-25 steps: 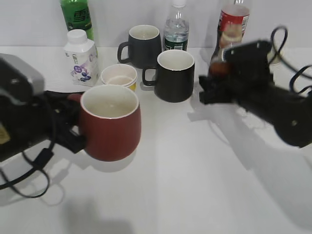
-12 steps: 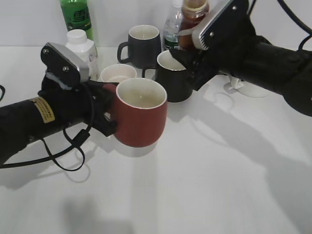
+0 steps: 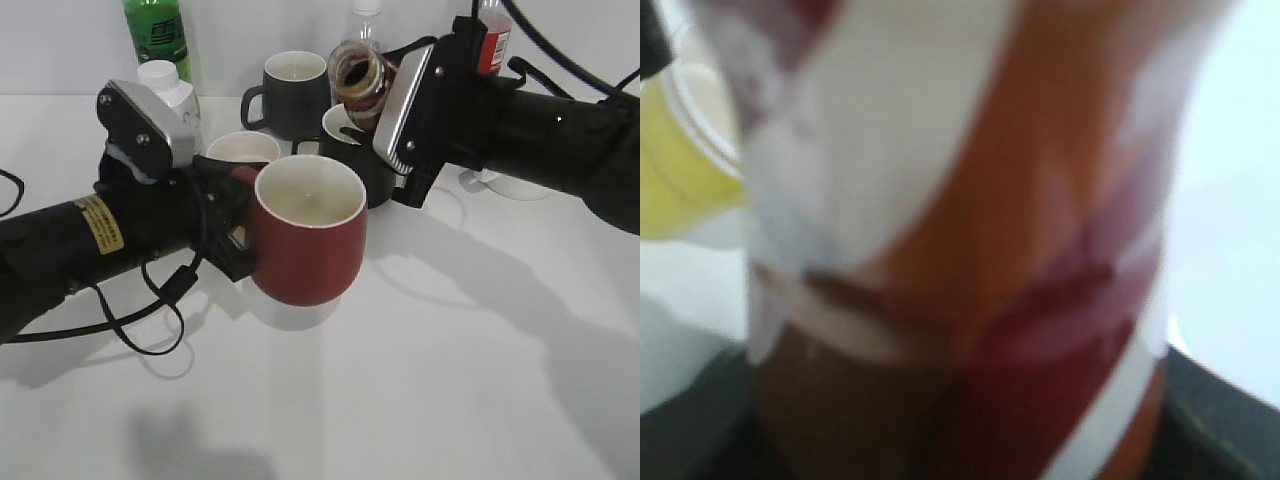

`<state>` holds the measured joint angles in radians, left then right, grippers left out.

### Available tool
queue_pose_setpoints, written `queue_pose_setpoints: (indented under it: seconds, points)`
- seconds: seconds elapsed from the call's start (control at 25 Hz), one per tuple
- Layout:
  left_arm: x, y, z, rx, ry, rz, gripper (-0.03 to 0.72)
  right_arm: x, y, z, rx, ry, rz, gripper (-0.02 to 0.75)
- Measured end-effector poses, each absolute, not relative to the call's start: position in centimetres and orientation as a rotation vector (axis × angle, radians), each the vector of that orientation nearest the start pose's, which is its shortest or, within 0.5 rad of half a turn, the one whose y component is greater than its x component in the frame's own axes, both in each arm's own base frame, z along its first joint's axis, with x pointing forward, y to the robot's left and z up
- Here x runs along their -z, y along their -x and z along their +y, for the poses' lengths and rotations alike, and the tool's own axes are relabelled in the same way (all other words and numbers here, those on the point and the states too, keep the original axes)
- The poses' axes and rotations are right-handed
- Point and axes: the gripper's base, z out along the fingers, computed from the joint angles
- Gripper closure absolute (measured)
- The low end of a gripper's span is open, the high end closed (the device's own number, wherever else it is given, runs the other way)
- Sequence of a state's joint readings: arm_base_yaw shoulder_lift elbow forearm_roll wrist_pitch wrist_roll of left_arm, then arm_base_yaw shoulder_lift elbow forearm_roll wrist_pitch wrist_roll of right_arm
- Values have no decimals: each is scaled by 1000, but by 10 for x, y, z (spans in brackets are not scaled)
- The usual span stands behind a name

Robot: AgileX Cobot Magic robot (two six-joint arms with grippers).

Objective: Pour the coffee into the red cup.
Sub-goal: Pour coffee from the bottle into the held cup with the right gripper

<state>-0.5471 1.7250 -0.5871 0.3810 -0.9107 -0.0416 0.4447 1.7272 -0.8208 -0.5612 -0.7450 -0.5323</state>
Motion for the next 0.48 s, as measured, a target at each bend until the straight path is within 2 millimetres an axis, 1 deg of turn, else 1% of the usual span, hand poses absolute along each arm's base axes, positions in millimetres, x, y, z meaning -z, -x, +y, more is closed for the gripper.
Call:
queue_pose_setpoints:
  seconds: [0.2, 0.48]
  points:
    - [-174, -251, -185, 517, -855, 1549, 614, -213, -304, 182, 132, 1370, 1057, 234]
    - [-176, -252, -187, 516, -869, 1540, 615, -213, -304, 182, 185, 1417, 1000, 234]
